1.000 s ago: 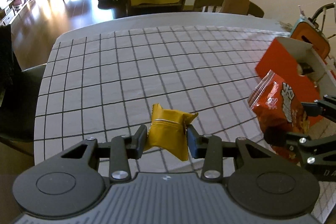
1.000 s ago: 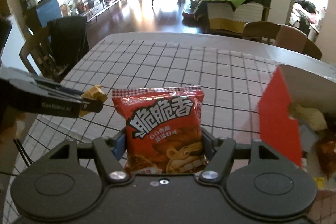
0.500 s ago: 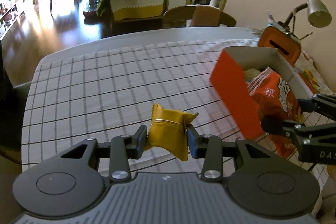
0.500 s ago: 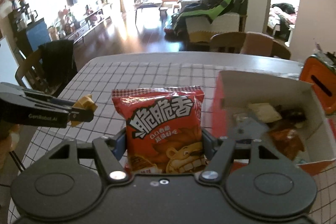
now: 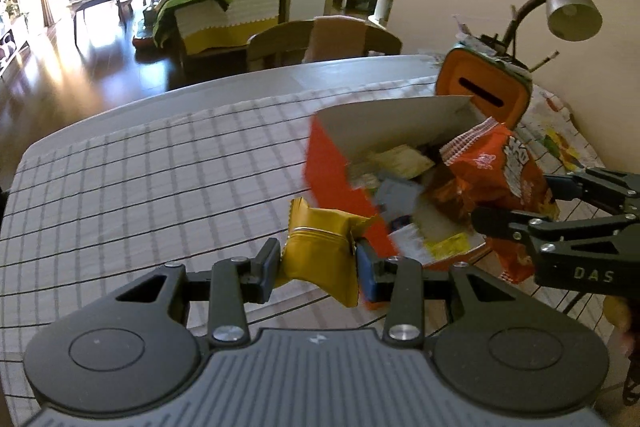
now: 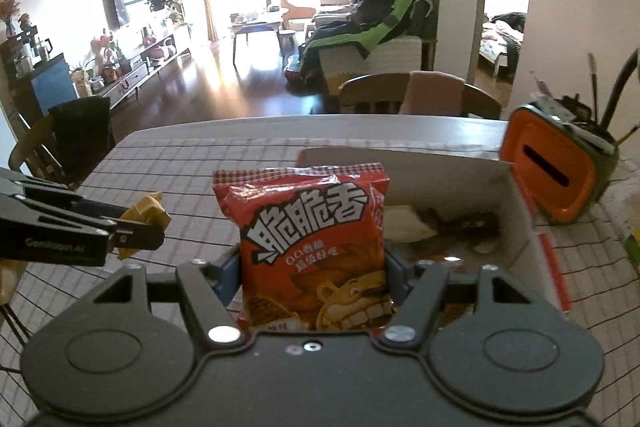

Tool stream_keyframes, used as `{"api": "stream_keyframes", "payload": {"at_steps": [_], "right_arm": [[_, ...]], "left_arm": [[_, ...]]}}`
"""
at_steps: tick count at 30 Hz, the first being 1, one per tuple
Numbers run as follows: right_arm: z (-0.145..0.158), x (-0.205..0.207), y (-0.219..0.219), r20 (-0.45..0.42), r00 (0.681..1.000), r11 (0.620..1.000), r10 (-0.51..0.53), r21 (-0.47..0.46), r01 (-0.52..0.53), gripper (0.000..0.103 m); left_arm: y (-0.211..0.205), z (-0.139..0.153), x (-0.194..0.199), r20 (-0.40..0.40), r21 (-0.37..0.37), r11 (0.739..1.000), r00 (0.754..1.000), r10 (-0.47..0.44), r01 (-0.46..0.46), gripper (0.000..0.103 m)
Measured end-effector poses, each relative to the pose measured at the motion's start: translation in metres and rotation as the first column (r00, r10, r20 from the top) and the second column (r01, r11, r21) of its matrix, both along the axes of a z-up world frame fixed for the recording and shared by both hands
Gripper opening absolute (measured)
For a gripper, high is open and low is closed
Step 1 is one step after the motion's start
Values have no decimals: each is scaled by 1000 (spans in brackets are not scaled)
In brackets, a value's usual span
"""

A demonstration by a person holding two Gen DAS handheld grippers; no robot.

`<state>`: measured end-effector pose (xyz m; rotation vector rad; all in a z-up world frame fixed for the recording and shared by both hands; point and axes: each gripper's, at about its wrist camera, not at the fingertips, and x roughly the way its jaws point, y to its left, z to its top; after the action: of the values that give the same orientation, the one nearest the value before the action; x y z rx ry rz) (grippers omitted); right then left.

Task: Organize snacks
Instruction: 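Carry the yellow wrapper and red chip bag into the orange box, then open both tools to release the snacks into the box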

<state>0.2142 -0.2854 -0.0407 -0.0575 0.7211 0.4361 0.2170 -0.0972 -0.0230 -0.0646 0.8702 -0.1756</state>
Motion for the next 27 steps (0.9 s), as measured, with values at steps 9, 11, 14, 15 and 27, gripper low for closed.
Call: {"api": "stream_keyframes", "payload": {"at_steps": [9, 11, 14, 15, 27], "right_arm": [[-18, 32, -61, -16, 999, 999, -29, -18, 28, 68], [-25, 42, -72, -30, 999, 999, -32, -26, 31, 68], [-34, 55, -83, -48, 999, 999, -26, -49, 24, 68], [-36, 58, -84, -53, 998, 998, -20, -57, 17, 68], [-62, 94, -84, -109, 992, 986, 58, -147, -74, 68]], "left_arm": [[-69, -7, 32, -22, 29, 999, 1000, -14, 15, 39], [-82, -13, 38, -37, 35, 999, 999, -19, 21, 39], [-101, -24, 47, -62, 41, 998, 997, -52, 55, 39], [-108, -27, 49, -68, 45, 997, 996, -58, 61, 39], [-144, -61, 92, -181, 85, 994, 982, -50, 66, 39]]}}
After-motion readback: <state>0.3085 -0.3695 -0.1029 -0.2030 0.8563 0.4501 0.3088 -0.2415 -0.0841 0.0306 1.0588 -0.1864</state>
